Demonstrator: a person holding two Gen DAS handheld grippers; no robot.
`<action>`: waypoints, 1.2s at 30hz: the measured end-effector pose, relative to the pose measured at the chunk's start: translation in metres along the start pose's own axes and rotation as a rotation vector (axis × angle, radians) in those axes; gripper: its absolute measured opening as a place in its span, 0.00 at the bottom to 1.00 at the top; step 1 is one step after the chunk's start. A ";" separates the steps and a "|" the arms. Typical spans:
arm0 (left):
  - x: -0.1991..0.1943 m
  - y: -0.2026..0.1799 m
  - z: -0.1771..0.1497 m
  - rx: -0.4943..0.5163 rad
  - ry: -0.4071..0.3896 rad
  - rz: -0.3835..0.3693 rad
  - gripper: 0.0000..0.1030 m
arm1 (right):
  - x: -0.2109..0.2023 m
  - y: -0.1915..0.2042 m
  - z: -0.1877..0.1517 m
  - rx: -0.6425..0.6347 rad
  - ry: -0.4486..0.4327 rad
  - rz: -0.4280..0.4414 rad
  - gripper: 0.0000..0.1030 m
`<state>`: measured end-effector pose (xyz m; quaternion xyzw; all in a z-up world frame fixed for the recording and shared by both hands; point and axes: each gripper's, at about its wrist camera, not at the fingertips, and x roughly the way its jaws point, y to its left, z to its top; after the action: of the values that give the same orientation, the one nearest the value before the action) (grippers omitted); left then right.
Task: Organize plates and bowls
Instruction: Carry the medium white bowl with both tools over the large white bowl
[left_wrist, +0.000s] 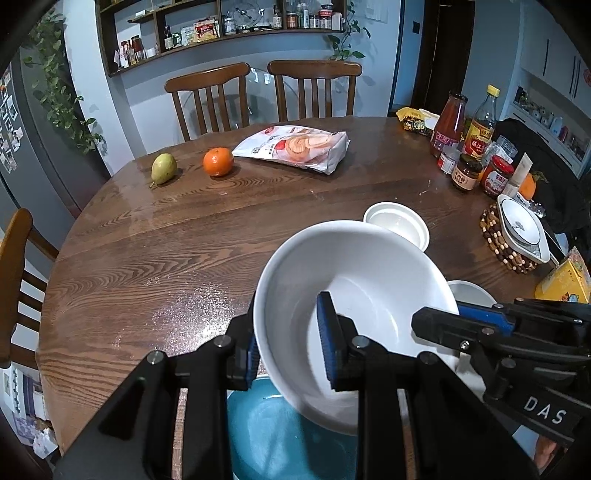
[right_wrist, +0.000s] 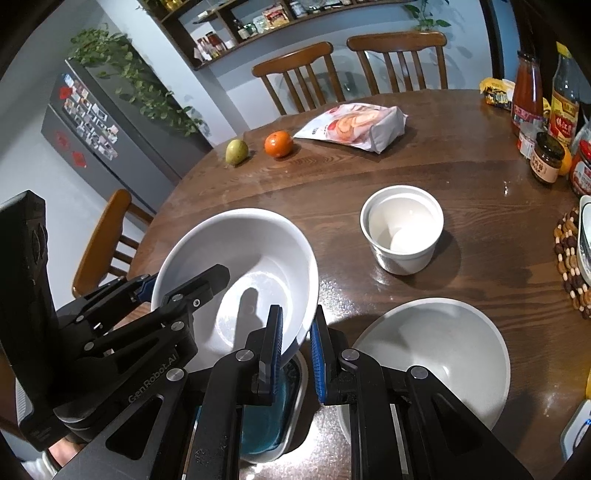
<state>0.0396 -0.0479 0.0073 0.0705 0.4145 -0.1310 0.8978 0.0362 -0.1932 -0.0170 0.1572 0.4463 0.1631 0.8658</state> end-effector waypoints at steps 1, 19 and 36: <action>0.000 0.000 0.000 0.000 -0.001 0.001 0.23 | 0.000 0.000 0.000 0.000 0.001 0.001 0.17; -0.013 -0.007 -0.010 0.007 -0.012 0.013 0.23 | -0.011 0.005 -0.009 -0.010 -0.013 0.003 0.17; -0.029 -0.019 -0.020 0.034 -0.031 0.010 0.25 | -0.024 0.001 -0.020 -0.011 -0.031 -0.002 0.17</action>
<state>0.0011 -0.0557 0.0163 0.0859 0.3978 -0.1347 0.9035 0.0066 -0.2004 -0.0100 0.1548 0.4321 0.1622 0.8735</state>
